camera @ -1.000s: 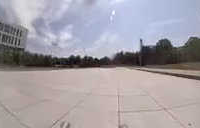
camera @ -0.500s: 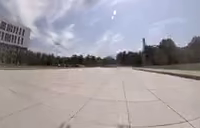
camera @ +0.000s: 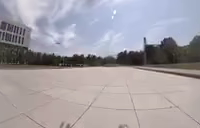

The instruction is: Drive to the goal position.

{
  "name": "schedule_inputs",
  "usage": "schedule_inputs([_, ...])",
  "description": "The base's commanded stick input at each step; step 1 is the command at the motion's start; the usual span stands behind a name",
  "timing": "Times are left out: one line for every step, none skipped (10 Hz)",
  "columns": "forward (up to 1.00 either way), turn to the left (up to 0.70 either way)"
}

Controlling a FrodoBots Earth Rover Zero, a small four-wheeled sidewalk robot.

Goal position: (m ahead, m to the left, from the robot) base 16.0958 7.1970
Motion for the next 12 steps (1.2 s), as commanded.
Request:
schedule_inputs([0.70, 0.00])
schedule_inputs([0.70, 0.00])
schedule_inputs([0.70, 0.00])
schedule_inputs([0.70, 0.00])
schedule_inputs([0.70, 0.00])
schedule_inputs([0.70, 0.00])
schedule_inputs([0.70, 0.00])
schedule_inputs([0.70, 0.00])
schedule_inputs([0.70, 0.00])
schedule_inputs([0.70, 0.00])
schedule_inputs([0.70, 0.00])
schedule_inputs([0.70, 0.00])
